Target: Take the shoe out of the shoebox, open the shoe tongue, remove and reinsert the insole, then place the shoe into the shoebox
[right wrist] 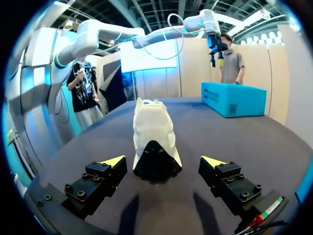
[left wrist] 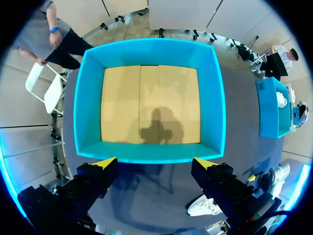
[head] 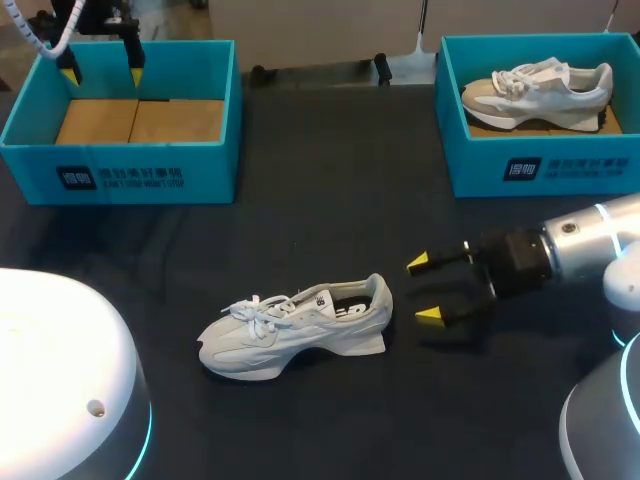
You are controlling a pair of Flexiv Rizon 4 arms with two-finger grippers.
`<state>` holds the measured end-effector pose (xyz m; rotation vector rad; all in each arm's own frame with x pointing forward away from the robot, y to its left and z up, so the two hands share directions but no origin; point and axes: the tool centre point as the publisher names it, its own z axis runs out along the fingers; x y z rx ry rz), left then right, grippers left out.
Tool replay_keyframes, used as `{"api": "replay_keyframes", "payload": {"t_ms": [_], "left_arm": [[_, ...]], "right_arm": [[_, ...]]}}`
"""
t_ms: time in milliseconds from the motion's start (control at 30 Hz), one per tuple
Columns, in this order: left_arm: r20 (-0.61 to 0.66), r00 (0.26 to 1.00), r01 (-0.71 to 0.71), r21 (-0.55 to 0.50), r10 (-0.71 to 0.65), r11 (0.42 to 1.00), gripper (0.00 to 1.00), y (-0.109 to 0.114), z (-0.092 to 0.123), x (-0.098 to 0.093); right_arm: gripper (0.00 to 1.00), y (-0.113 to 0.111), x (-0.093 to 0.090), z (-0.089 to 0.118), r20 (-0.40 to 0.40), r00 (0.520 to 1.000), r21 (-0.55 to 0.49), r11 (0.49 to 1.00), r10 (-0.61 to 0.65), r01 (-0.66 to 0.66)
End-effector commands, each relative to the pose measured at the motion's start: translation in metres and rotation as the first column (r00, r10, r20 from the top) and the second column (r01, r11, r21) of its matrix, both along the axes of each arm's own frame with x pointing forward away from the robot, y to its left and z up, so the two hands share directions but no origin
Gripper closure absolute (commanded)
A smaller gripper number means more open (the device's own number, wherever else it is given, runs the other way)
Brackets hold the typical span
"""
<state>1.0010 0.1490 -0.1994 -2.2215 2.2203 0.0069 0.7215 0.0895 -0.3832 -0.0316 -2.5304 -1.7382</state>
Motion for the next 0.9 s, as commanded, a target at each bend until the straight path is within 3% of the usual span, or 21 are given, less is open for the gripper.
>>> {"api": "replay_keyframes", "payload": {"t_ms": [33, 300, 900], "left_arm": [[0.001, 1.000, 0.000, -0.002, 0.000, 1.000, 0.00, 0.000, -0.001, 0.000], [0.001, 1.000, 0.000, -0.002, 0.000, 1.000, 0.00, 0.000, -0.001, 0.000], [0.001, 1.000, 0.000, -0.002, 0.000, 1.000, 0.00, 0.000, -0.001, 0.000]], "right_arm": [[0.00, 0.009, 0.004, -0.005, -0.003, 1.000, 0.000, 1.000, 0.020, -0.020], [0.00, 0.005, -0.007, -0.005, 0.020, 1.000, 0.023, 1.000, 0.003, -0.004], [0.00, 0.038, -0.017, -0.019, 0.015, 0.999, 0.029, 0.999, 0.035, -0.035]]}}
